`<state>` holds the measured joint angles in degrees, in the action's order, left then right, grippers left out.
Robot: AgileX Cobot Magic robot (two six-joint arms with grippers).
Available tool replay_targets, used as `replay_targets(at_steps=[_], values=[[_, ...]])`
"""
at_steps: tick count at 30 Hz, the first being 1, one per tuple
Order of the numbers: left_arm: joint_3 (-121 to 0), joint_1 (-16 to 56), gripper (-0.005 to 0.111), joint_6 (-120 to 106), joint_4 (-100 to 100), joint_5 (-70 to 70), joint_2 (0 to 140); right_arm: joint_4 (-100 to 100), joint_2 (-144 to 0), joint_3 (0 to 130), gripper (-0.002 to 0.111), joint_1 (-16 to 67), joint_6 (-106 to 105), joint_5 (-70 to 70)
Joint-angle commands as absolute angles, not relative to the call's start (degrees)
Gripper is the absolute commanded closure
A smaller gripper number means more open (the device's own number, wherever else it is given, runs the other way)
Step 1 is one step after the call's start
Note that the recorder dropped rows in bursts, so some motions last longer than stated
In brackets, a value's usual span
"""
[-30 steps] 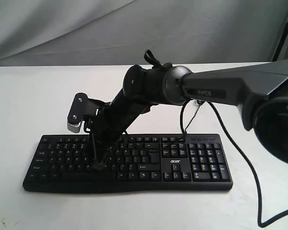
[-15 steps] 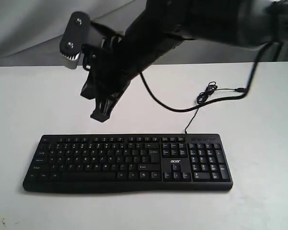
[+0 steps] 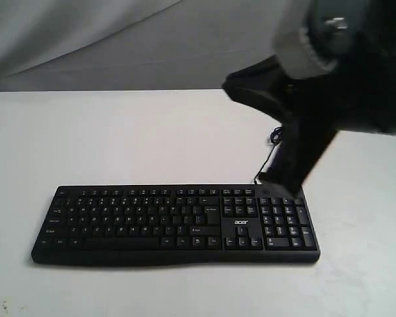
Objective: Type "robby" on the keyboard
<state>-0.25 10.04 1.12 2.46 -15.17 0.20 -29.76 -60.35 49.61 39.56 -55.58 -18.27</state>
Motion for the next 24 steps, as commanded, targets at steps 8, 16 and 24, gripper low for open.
replay_targets(at_steps=[8,16,24], values=[[0.00,10.36,0.107,1.28,2.74,-14.84,0.00,-30.99,-39.56,46.15,0.108,39.22,-55.07,-17.18],[0.00,10.36,0.107,1.28,2.74,-14.84,0.00,-34.57,-29.14,46.15,0.108,36.41,-47.75,-5.57],[0.00,10.36,0.107,1.28,2.74,-14.84,0.00,-33.31,-20.26,38.70,0.108,11.10,-23.80,-11.41]])
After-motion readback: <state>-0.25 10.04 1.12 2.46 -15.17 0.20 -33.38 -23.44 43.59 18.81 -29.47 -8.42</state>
